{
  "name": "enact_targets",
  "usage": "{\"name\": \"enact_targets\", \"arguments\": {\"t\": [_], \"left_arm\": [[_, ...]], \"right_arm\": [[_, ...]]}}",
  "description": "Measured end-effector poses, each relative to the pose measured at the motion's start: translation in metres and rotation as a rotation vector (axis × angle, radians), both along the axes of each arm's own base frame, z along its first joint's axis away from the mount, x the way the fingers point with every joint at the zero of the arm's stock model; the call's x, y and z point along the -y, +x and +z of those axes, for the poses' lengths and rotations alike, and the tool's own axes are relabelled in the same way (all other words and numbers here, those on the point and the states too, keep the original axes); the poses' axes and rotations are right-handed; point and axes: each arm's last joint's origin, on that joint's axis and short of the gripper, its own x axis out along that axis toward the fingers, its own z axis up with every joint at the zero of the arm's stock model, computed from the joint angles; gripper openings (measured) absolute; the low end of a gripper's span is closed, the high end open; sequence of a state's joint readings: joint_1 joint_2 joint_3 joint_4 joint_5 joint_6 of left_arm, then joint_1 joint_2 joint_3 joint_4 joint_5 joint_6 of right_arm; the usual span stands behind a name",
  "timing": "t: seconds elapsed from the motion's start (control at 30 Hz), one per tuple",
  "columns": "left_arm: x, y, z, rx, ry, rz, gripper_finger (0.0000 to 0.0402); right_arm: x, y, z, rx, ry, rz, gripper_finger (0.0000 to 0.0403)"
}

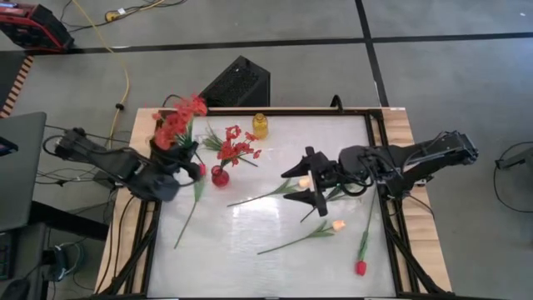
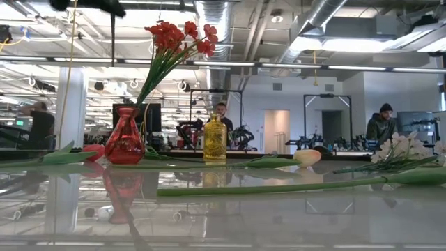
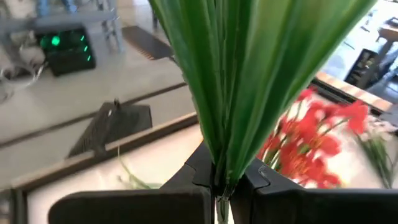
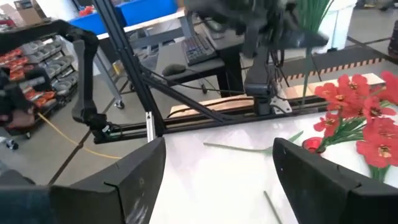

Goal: Sort flowers into vase by color
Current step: Put the red flowers into the red flower vase

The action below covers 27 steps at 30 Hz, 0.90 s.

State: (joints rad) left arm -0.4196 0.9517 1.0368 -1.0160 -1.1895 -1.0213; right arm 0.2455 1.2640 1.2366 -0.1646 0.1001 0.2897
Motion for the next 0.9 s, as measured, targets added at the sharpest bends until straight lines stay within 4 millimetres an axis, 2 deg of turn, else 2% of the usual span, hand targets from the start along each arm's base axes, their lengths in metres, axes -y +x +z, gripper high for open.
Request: {"name": "enact_targets", "arguments": {"t": [0.13,0.2,0.67,0.9], "left_arm": [[-0.001,0.008,-0.034,0.072,-0.073,0.036,0.0003],[-0.001,0.012,-0.041,0.105,-0.076,0.033,0.0003],[-0.023,0.028,-0.052,0.023,-0.057,0.075,0.0003],[-0.024,0.043,-0.066,-0.060,-0.075,0.073,0.0003]], "right_arm": [[0.002,0.000,0.000,0.000,0.000,-0.008,0.0320],[0.003,0.000,0.000,-0.002,-0.004,-0.009,0.0320],[0.002,0.000,-0.004,-0.038,-0.007,0.012,0.0320],[0.002,-0.001,-0.005,-0.052,-0.009,0.012,0.0320]]}}
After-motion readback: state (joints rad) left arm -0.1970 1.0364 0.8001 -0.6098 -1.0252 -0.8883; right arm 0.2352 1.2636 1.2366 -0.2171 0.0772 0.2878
